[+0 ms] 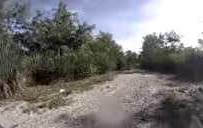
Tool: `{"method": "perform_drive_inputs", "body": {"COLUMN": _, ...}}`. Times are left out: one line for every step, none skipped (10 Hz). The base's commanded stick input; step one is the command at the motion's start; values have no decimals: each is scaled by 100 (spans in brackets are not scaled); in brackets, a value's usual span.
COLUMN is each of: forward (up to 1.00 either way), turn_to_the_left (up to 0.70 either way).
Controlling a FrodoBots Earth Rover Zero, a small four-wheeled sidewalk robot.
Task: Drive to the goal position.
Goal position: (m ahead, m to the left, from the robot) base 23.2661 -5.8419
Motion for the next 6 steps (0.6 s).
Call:
{"method": "perform_drive_inputs", "body": {"forward": 85, "turn_to_the_left": -34}}
{"method": "perform_drive_inputs", "body": {"forward": 85, "turn_to_the_left": -20}}
{"method": "perform_drive_inputs", "body": {"forward": 85, "turn_to_the_left": -8}}
{"method": "perform_drive_inputs", "body": {"forward": 85, "turn_to_the_left": -4}}
{"method": "perform_drive_inputs", "body": {"forward": 85, "turn_to_the_left": -25}}
{"method": "perform_drive_inputs", "body": {"forward": 85, "turn_to_the_left": -14}}
